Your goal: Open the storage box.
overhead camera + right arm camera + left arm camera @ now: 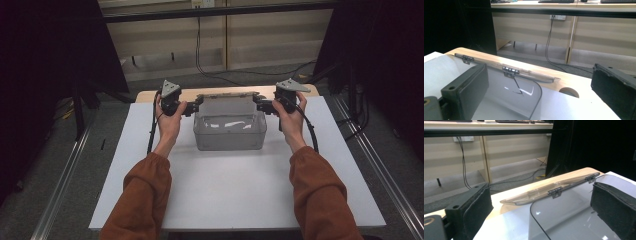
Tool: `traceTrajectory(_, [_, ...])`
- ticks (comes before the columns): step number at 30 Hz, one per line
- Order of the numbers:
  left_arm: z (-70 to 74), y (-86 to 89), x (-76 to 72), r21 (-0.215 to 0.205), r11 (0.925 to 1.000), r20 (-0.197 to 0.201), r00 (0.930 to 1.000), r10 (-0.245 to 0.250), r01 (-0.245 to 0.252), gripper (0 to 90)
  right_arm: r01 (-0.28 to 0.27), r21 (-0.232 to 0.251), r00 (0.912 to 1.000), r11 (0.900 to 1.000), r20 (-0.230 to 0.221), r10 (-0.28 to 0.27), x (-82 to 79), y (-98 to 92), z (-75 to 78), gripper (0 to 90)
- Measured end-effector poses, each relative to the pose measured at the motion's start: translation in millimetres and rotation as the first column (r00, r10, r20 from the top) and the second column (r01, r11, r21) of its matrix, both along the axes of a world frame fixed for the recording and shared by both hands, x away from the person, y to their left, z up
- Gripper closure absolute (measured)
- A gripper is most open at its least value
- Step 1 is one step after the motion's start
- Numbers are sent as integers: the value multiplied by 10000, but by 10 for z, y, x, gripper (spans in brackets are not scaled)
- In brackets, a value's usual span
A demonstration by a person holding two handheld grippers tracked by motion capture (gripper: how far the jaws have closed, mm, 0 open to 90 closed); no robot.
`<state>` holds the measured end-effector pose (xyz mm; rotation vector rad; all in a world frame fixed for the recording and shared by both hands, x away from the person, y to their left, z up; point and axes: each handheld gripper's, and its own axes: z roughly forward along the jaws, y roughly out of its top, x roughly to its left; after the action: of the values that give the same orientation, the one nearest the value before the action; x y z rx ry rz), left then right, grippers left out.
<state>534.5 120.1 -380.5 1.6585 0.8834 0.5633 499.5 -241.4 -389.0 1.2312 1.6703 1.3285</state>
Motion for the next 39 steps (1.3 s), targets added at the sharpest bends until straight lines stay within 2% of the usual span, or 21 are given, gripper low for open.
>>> traceTrajectory(1, [3,16,-16,-22,10000,61,10000,41,-40,32,-45,130,10000,9999,20,44,-39,-4,0,6])
traceTrajectory(4, [8,63,-60,-30,9999,109,9999,134,-134,32,-21,7,10000,10000,27,21,-77,-2,-1,4])
traceTrajectory(6, [9,91,-99,-93,9999,148,9998,129,-127,32,-1,-134,9996,9999,267,4,-135,-8,-3,1])
traceTrajectory(8, [0,122,-140,-316,9994,188,9998,107,-101,32,2,-89,9996,10000,282,0,-154,-12,-6,0])
traceTrajectory(12, [-25,169,-210,-318,9994,279,9995,168,-159,32,-40,-201,9990,9998,437,48,-242,-15,-22,2])
traceTrajectory(14, [-25,183,-251,-475,9987,383,9990,224,-206,32,-33,-179,9990,9998,450,41,-288,-13,-33,0])
traceTrajectory(19, [-34,224,-369,-148,9998,530,9985,118,-111,32,-57,-271,9983,9996,574,73,-409,-27,-57,0])
traceTrajectory(21, [-40,237,-418,-226,9997,522,9986,86,-74,32,-46,-243,9980,9997,631,61,-462,-27,-56,0])
traceTrajectory(25, [-78,278,-521,-222,9997,492,9988,42,-31,32,29,-603,9977,9982,679,12,-590,-18,-92,0])
traceTrajectory(27, [-102,300,-573,-338,9994,414,9991,97,-83,32,18,-549,9974,9985,725,22,-613,-20,-100,0])
traceTrajectory(31, [-132,319,-656,-209,9998,463,9989,68,-58,32,-57,-581,9975,9983,698,98,-709,-18,-112,0])
traceTrajectory(36, [-154,374,-762,-374,9993,389,9992,-23,38,27,-121,-514,9961,9986,863,166,-856,-23,-108,0])
traceTrajectory(39, [-172,431,-836,-364,9993,496,9988,-25,43,27,-104,-479,9960,9988,878,146,-902,-29,-108,0])
